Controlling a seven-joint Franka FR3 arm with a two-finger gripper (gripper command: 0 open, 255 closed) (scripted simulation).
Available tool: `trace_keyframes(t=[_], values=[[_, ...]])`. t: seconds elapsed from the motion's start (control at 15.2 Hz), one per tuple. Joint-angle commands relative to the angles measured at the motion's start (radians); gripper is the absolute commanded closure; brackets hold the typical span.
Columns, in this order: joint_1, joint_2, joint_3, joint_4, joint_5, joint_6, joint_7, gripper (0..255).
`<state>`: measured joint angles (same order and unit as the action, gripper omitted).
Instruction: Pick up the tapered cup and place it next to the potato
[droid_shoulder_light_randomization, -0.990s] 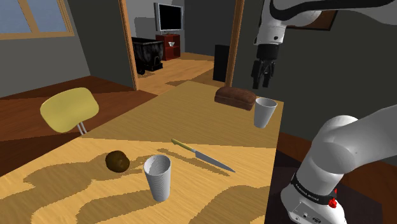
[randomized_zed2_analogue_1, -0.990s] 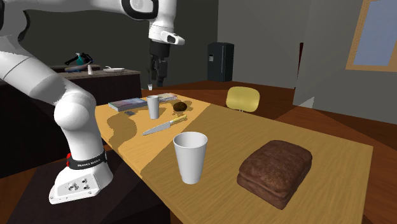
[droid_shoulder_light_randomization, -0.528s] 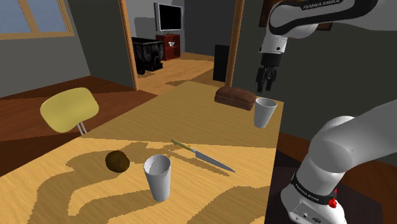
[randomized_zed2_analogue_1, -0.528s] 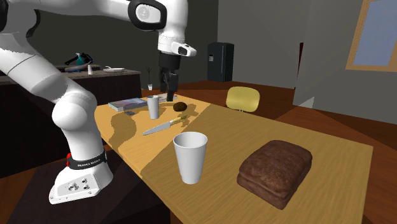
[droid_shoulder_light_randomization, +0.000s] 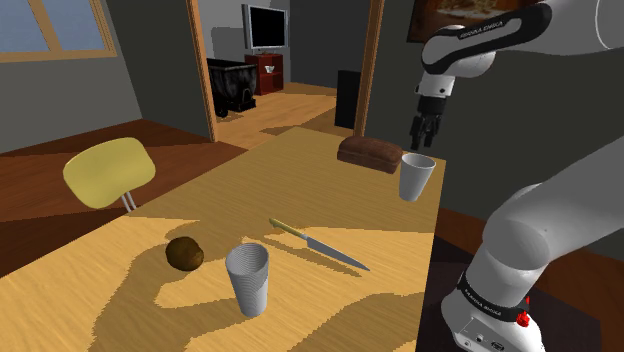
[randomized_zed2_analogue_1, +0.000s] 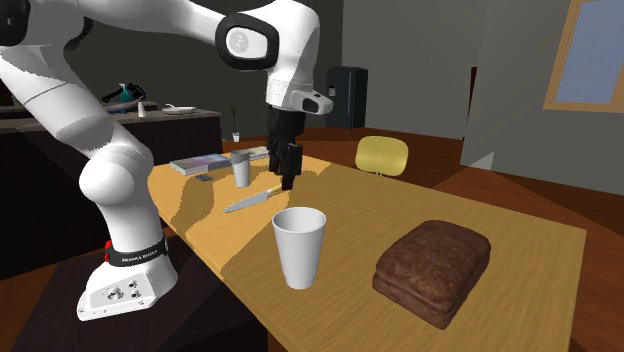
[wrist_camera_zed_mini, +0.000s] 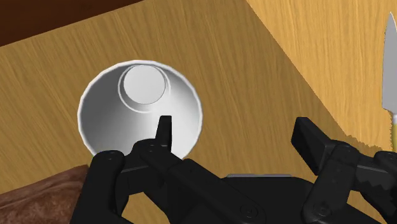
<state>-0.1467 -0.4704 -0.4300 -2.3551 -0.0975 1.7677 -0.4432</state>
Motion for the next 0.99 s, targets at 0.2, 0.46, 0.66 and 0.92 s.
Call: trace_keyframes(t=[0.2,0.46,0.66,0.92], values=[[-0.012,0.144,-0.1,0.056,0.007,0.097,-0.112,0],[-0.019,0.278,-0.178,0.121,0.05,0.163,-0.216,0],[-0.023,0.328,-0.2,0.134,0.074,0.194,-0.253,0],[-0.022,0.344,-0.203,0.093,0.083,0.249,-0.261,0]])
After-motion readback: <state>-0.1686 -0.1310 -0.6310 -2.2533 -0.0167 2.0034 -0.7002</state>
